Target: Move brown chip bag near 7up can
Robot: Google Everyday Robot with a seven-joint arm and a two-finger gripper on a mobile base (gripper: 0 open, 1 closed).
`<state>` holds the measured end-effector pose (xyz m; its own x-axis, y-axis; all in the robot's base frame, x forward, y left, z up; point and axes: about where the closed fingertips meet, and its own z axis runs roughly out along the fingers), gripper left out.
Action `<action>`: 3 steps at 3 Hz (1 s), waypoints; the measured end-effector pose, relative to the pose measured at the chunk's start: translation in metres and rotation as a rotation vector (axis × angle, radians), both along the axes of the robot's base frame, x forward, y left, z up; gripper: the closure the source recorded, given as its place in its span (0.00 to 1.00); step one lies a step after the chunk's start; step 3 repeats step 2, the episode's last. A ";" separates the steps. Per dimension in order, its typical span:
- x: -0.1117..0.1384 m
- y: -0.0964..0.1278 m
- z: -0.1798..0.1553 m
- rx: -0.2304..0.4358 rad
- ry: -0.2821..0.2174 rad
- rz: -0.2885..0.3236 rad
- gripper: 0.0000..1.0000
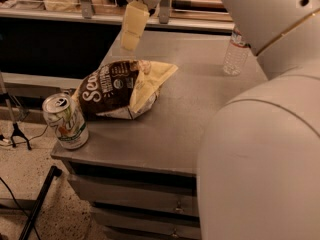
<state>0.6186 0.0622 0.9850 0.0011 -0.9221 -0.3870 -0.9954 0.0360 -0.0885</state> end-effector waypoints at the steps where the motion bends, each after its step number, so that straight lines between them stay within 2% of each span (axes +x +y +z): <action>1: 0.019 0.011 0.016 0.054 -0.070 -0.020 0.00; 3: 0.019 0.011 0.016 0.054 -0.070 -0.020 0.00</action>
Offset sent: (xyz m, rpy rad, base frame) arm 0.0111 0.0030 0.0160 0.0310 -0.0470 -0.0148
